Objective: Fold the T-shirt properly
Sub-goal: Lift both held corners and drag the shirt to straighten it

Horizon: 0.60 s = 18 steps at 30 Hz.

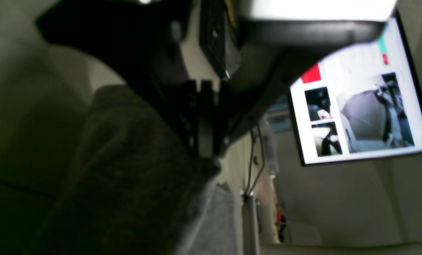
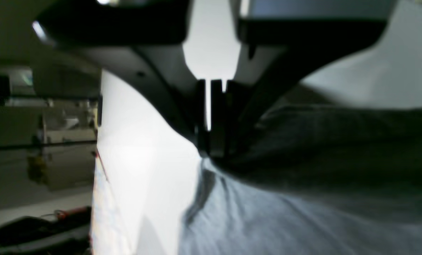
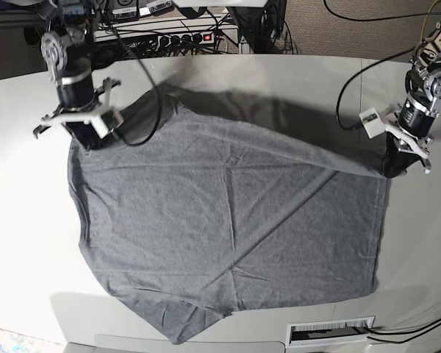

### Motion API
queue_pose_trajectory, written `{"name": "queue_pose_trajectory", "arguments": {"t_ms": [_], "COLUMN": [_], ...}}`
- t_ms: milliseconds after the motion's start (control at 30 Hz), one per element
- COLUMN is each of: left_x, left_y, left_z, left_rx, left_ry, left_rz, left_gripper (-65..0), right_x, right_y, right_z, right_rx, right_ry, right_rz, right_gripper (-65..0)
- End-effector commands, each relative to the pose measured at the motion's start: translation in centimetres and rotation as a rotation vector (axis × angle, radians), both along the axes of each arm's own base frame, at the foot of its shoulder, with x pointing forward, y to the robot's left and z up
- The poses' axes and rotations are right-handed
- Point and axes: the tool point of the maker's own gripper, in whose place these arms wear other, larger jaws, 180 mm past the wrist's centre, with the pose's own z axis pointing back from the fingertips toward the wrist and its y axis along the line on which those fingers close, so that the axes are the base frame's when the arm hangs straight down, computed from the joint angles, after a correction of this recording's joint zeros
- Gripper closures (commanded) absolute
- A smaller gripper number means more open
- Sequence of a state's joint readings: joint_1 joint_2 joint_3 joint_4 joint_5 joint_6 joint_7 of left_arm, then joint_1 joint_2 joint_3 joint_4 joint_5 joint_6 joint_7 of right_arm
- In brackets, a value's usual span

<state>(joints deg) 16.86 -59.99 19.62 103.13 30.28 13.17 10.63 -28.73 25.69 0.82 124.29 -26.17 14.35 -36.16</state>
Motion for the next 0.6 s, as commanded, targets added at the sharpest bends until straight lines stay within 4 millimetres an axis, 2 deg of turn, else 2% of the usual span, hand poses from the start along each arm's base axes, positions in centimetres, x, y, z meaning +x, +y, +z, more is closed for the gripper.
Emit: {"name": "queue_pose_trajectory", "arguments": {"t_ms": [0, 200, 367, 567], "left_x": [0.7, 0.5, 0.3, 1.8], "left_y": [0.2, -0.8, -1.1, -1.1], "left_z": [1.4, 0.8, -0.8, -2.1], "left_rx": [-0.009, -0.088, -0.136, -0.183], "left_ry": [-0.043, -0.028, -0.008, -0.027], "left_rz": [0.0, 0.015, 0.058, 0.116], "left_gripper": [0.0, 0.0, 0.0, 0.0], "right_x": [1.0, 4.3, 6.6, 9.2], "right_y": [-0.4, -1.4, -1.9, -3.0], "right_z": [1.0, 1.1, 1.8, 1.9], "right_rx": [-0.01, 0.047, 0.089, 0.125], "right_ry": [-0.05, -0.093, -0.134, -0.155], "right_rz": [0.003, -0.024, -0.04, -0.068], "right_gripper": [0.0, 0.0, 0.0, 0.0]}}
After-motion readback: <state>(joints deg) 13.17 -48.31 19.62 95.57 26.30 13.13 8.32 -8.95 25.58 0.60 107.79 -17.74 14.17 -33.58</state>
